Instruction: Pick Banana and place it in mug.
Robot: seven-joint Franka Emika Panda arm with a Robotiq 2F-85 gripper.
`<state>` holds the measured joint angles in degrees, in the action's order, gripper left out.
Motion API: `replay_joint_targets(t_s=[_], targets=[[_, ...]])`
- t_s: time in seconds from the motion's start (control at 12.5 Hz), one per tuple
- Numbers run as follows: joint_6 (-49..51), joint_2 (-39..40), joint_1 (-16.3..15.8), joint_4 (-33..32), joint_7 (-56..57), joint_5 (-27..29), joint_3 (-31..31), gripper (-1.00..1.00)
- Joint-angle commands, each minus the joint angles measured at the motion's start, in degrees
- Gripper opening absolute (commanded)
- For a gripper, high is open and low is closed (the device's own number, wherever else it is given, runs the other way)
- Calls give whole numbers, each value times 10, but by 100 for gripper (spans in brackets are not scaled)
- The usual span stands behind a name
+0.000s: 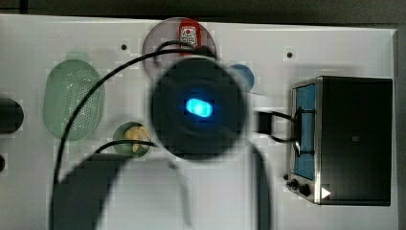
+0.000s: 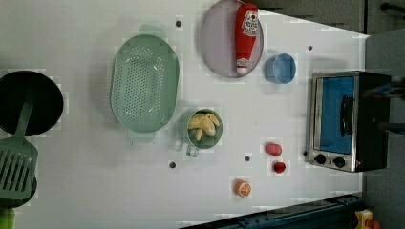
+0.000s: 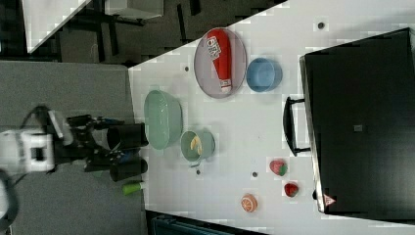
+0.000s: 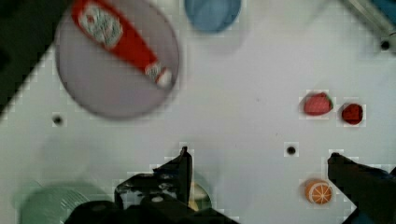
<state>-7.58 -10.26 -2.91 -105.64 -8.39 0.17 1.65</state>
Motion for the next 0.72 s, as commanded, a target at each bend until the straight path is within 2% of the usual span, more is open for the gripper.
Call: replay_joint_targets(t_s=[0.08,0.72], targets=[[16,-9,7,-9,-11,-6,29,100],[17,-8,6,-13,-8,-6,28,100]])
